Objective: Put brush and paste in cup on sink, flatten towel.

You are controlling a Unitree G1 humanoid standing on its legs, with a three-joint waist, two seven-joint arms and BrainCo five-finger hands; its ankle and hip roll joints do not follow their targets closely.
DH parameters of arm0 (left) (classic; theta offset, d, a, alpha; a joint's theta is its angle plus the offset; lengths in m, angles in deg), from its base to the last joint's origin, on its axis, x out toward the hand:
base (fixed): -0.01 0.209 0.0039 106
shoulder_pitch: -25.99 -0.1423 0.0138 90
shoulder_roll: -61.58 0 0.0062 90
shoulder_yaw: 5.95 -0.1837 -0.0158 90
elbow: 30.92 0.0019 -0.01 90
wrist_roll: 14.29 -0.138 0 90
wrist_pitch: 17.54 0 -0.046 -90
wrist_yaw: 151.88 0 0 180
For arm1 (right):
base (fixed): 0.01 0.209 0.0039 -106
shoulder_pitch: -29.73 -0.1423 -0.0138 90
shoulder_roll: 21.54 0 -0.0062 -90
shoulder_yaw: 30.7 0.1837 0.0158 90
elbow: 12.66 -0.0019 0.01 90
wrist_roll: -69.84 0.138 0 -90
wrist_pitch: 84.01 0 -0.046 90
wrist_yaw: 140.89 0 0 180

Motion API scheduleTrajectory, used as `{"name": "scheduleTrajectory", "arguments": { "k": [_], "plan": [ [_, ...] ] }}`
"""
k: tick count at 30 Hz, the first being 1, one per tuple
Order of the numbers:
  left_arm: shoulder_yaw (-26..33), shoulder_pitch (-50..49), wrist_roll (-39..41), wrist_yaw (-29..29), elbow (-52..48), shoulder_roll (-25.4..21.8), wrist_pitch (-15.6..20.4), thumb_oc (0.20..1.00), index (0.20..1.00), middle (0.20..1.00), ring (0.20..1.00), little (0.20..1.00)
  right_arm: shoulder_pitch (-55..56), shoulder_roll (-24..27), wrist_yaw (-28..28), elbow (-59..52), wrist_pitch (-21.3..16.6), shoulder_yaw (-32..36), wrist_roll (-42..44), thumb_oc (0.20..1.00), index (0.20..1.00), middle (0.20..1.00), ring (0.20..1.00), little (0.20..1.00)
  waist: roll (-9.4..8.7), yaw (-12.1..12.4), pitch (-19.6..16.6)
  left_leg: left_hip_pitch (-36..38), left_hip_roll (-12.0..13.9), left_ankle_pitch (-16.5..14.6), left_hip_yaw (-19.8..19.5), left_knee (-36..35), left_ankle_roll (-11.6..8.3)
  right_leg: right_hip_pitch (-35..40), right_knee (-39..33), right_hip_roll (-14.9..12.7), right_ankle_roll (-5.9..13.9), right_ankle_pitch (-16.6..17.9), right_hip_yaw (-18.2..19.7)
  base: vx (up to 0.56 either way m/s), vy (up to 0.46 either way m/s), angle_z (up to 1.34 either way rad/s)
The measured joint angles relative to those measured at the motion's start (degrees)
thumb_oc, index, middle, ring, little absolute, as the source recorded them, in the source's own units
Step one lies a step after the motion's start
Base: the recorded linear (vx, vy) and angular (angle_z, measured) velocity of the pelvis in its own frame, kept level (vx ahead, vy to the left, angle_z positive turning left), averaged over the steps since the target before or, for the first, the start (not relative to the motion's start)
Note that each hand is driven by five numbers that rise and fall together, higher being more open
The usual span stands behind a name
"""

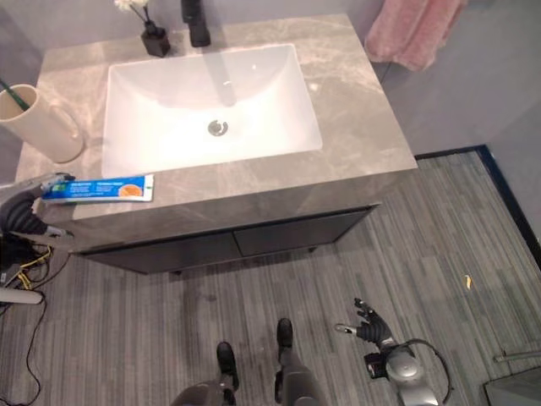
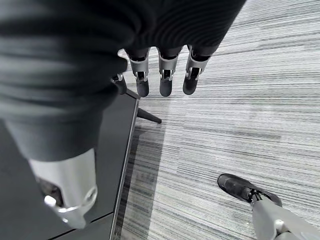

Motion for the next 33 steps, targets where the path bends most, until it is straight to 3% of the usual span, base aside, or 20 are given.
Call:
{"name": "scheduleTrajectory", "arguments": {
  "k": [7,8,9,10,11,12,13,14,23,33],
  "plan": [
    [-2.2,5.1,-1.2,-0.2,3.4,1.9,-0.4,1.000,1.000,1.000,1.000,1.000,0.4,0.1,-0.1,-0.1,0.0,0.1,0.0,1.000,1.000,1.000,1.000,1.000,-0.28,-0.6,0.2,0.0,0.0,0.0,0.5,0.0,-0.01,-0.2,-0.3,0.1,0.33,-0.2,0.5,0.00,0.001,-0.03],
    [-2.4,5.5,-1.2,-0.3,3.7,2.1,-0.4,0.953,0.953,0.953,0.953,0.953,0.4,0.1,-0.1,-0.1,0.0,0.1,0.0,1.000,1.000,1.000,1.000,1.000,-0.35,-0.6,0.3,0.0,0.0,0.0,0.5,0.0,-0.01,-0.3,-0.3,0.1,0.32,-0.2,0.5,0.00,0.000,0.00],
    [-3.4,6.6,-1.2,-0.2,4.3,2.0,-0.4,0.730,0.730,0.730,0.730,0.730,0.4,0.1,-0.1,-0.1,0.0,0.1,0.0,1.000,1.000,1.000,1.000,1.000,-0.47,-0.6,0.3,0.0,0.0,0.0,0.5,0.0,-0.01,-0.3,-0.3,0.1,0.32,-0.2,0.6,0.00,0.000,0.00],
    [-3.5,6.6,-1.3,-0.2,4.3,2.0,-0.3,0.655,0.655,0.655,0.655,0.655,0.5,0.1,-0.1,-0.1,0.0,0.2,0.0,1.000,1.000,1.000,1.000,1.000,-0.50,-0.5,0.3,0.0,0.0,0.0,0.5,0.0,-0.01,-0.3,-0.3,0.1,0.32,-0.2,0.6,0.00,0.000,0.00],
    [-3.8,6.7,-1.6,-0.6,4.2,2.0,0.1,0.448,0.448,0.448,0.448,0.448,0.5,0.2,-0.1,-0.1,0.0,0.1,0.0,1.000,1.000,1.000,1.000,1.000,-0.57,-0.3,0.4,0.0,0.0,0.0,0.5,0.0,-0.01,-0.3,-0.3,0.1,0.32,-0.2,0.7,0.00,0.000,0.00],
    [-3.9,6.7,-1.7,-0.9,4.0,2.0,0.2,0.395,0.395,0.395,0.395,0.395,0.4,0.2,-0.1,-0.1,0.0,0.1,0.0,1.000,1.000,1.000,1.000,1.000,-0.61,-0.3,0.4,0.0,0.0,0.0,0.5,0.0,-0.01,-0.3,-0.3,0.1,0.32,-0.2,0.7,0.00,0.000,0.00],
    [-4.1,6.7,-1.7,-1.3,3.8,2.0,0.3,0.231,0.231,0.231,0.231,0.231,0.4,0.2,-0.1,-0.1,0.0,0.2,0.0,1.000,1.000,1.000,1.000,1.000,-0.71,-0.2,0.4,0.0,0.0,0.0,0.5,0.0,-0.02,-0.3,-0.3,0.1,0.33,-0.2,0.7,0.00,0.000,0.00],
    [-4.0,6.8,-1.7,-1.4,3.7,2.0,0.3,0.200,0.200,0.200,0.200,0.200,0.4,0.2,-0.1,-0.1,0.0,0.2,0.0,1.000,1.000,1.000,1.000,1.000,-0.76,-0.1,0.3,0.0,0.0,0.0,0.5,0.0,-0.02,-0.3,-0.3,0.1,0.33,-0.2,0.7,0.00,0.000,0.00],
    [-4.4,7.4,-2.1,-1.2,3.9,2.4,0.3,0.200,0.200,0.200,0.200,0.200,0.5,0.2,-0.1,-0.1,0.0,0.2,-0.4,1.000,1.000,1.000,1.000,1.000,-0.85,0.1,0.3,0.5,0.0,0.1,0.5,0.0,-0.06,0.3,-0.3,0.1,0.42,-0.1,0.7,0.00,0.000,0.00],
    [-2.4,6.4,-3.0,-1.6,6.6,8.4,-0.2,0.200,0.200,0.200,0.200,0.200,1.3,0.4,-0.1,-0.2,0.0,0.3,-0.6,1.000,1.000,1.000,1.000,1.000,-0.26,-0.3,-0.7,2.2,0.0,0.1,0.7,0.0,-0.05,1.9,-0.3,0.0,0.43,-0.2,0.7,-0.01,0.000,0.00]
  ]
}}
